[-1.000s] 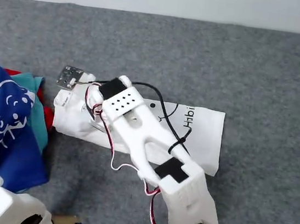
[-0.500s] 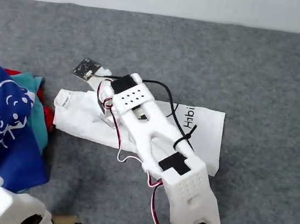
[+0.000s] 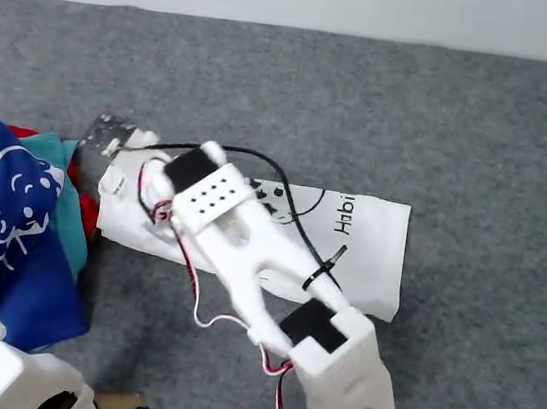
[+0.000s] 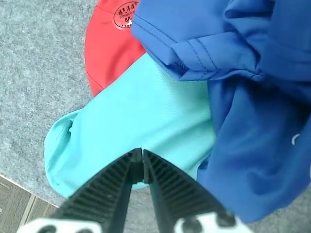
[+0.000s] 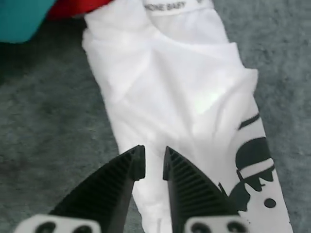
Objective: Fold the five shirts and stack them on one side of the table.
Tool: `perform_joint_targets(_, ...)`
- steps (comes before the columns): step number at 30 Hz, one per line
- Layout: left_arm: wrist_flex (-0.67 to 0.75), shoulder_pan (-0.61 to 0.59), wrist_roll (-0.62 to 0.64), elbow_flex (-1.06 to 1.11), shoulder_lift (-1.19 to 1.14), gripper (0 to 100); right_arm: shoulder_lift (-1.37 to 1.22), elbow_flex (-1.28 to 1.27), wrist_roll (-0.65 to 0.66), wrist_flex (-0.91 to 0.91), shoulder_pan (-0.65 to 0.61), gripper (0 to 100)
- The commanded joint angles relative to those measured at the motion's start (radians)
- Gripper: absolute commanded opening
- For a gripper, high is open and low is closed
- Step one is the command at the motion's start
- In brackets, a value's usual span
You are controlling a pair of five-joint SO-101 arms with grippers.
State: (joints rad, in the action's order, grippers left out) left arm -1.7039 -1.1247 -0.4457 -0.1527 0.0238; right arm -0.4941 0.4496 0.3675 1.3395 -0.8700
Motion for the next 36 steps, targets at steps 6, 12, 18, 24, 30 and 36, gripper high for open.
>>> perform_joint_targets(6,0.018,0.038,-0.008,-0.002,0.046,1,-0.048,0.034,0.084,-0.002,-0.002,5.8)
perform_joint_targets(12,0.021,0.075,-0.008,-0.005,0.048,1,-0.03,0.132,0.061,0.048,0.054,9.1)
perform_joint_targets(18,0.023,0.1,-0.006,-0.002,0.048,1,-0.087,0.18,0.064,0.085,0.059,20.8)
perform_joint_targets(24,0.021,0.1,-0.006,-0.002,0.048,1,-0.162,0.181,0.066,0.033,0.059,20.8)
perform_joint_targets(30,0.021,0.098,-0.006,-0.002,0.043,1,-0.217,0.181,0.127,-0.001,0.064,11.0)
perform_joint_targets(36,0.021,0.103,-0.006,-0.002,0.046,1,-0.208,0.186,0.192,0.028,0.064,1.0)
